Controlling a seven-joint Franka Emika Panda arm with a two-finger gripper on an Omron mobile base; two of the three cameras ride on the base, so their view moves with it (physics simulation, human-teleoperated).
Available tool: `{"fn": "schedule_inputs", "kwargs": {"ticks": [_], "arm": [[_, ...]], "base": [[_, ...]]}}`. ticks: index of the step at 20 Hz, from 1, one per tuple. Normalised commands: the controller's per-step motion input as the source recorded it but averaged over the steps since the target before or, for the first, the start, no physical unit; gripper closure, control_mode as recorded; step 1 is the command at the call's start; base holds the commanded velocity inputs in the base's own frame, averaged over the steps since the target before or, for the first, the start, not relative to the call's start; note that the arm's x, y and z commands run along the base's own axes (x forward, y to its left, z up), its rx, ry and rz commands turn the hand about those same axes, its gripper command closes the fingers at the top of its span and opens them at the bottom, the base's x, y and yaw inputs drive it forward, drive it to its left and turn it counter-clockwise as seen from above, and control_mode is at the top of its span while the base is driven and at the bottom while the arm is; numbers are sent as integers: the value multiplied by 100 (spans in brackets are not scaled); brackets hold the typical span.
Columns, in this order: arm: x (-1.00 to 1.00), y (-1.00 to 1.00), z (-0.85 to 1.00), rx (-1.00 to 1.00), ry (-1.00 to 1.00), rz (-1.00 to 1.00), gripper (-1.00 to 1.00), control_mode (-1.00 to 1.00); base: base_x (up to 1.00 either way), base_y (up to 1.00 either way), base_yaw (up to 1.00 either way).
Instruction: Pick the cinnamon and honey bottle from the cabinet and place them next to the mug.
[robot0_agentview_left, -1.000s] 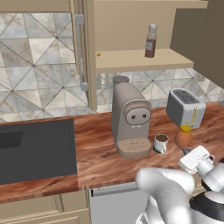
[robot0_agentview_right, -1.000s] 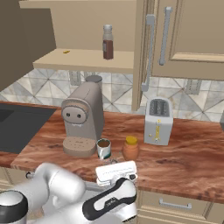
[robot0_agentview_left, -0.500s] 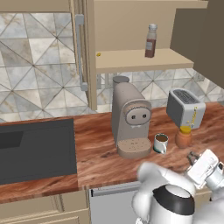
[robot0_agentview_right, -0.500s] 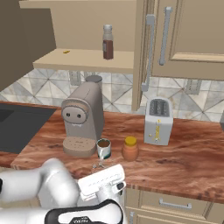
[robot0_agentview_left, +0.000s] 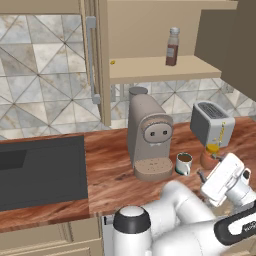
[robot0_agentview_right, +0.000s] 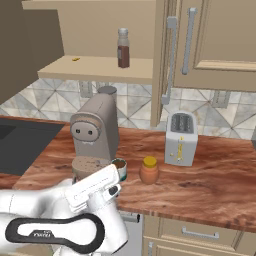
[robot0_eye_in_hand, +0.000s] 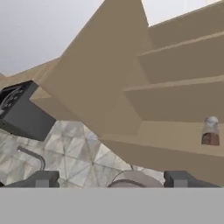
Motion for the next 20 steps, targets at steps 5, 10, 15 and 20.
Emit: {"fn": "schedule_inputs", "kwargs": {"ticks": [5,10,15,20], "arm": [[0,44,100,-7,-11,7,-100,-100],[8,24,100,-1,-8,10,-100,-100],[13,1,100,0,-6,8,-100,-100],[8,-2,100,0,0,6,-100,-100]], "base": [[0,0,0],[0,0,0],[0,0,0],[0,0,0]]}}
